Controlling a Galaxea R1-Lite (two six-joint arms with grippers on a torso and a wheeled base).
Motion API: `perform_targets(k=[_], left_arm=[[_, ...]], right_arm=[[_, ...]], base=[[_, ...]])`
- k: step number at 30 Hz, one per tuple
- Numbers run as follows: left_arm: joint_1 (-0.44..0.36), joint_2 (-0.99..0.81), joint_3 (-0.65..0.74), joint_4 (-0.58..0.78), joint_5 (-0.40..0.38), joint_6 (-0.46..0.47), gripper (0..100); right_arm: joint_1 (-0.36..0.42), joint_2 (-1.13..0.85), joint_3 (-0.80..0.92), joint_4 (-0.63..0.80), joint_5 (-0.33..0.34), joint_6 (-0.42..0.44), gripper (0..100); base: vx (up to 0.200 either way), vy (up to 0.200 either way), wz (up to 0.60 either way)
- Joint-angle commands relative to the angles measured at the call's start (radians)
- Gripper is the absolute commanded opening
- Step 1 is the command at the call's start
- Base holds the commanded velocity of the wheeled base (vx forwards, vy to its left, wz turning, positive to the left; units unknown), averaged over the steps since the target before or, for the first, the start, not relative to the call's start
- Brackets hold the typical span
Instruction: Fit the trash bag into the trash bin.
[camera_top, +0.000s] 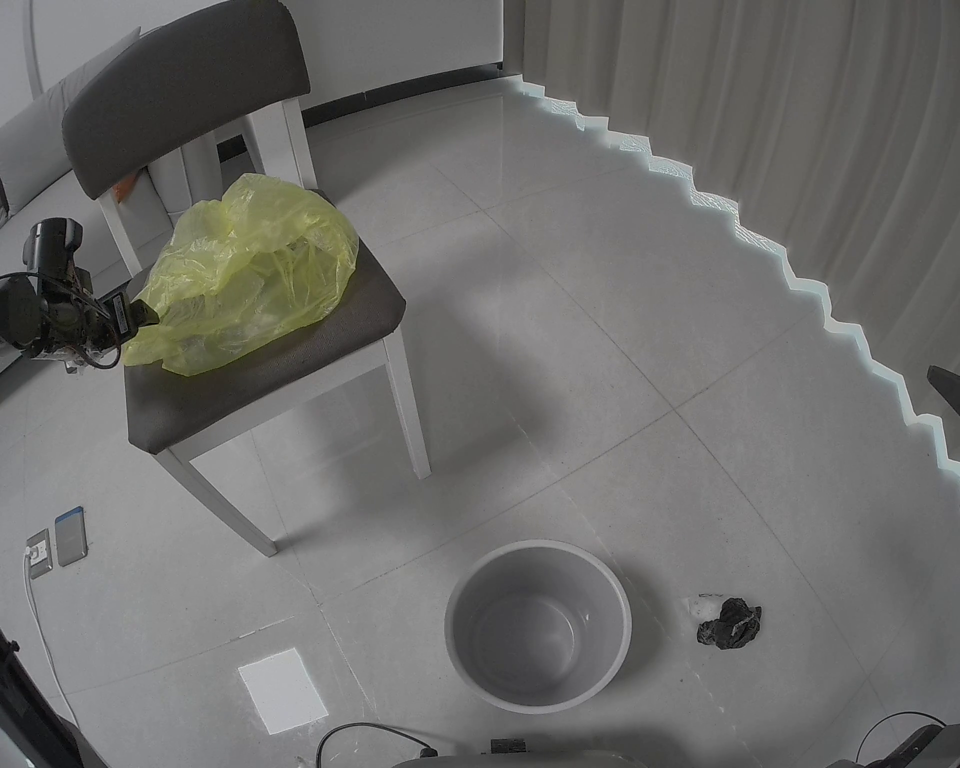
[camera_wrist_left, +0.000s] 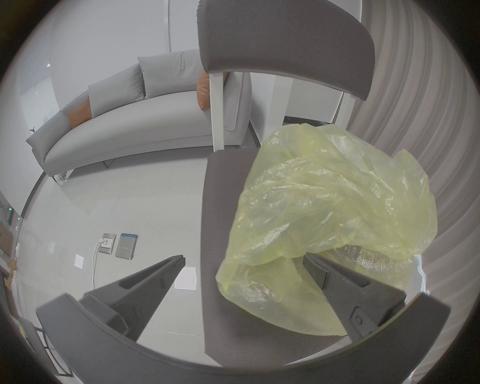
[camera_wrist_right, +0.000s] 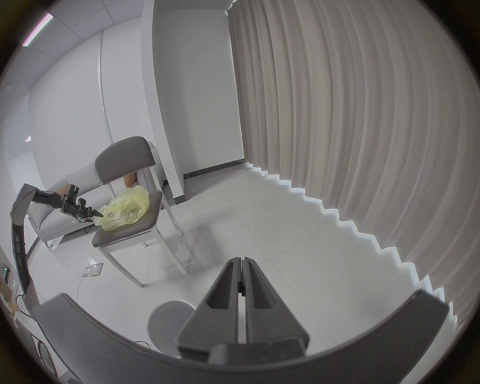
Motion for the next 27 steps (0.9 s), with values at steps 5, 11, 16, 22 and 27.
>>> perform_targets(k=[5, 11, 16, 22, 27], left_arm=[[-0.020, 0.025, -0.012, -0.004, 0.000, 0.000, 100], [-0.016, 0.097, -0.095, -0.001, 0.000, -0.013, 100], [-0.016, 0.128, -0.133, -0.001, 0.000, -0.020, 100], [-0.020, 0.148, -0.152, -0.004, -0.001, -0.020, 100], [-0.018, 0.153, -0.159, -0.004, -0.035, -0.020, 0]], right_arm=[[0.000, 0.002, -0.001, -0.002, 0.000, 0.000, 0], [0.000, -0.001, 0.000, -0.002, 0.000, -0.001, 0], [0.000, -0.001, -0.001, -0.005, 0.000, -0.001, 0], [0.009, -0.003, -0.001, -0.005, 0.000, -0.007, 0], [0.014, -0.001, -0.001, -0.005, 0.000, -0.007, 0]], base=[[0.000, 0.000, 0.00], [0.000, 0.000, 0.00], [0.000, 0.000, 0.00], [0.000, 0.000, 0.00], [0.000, 0.000, 0.00]])
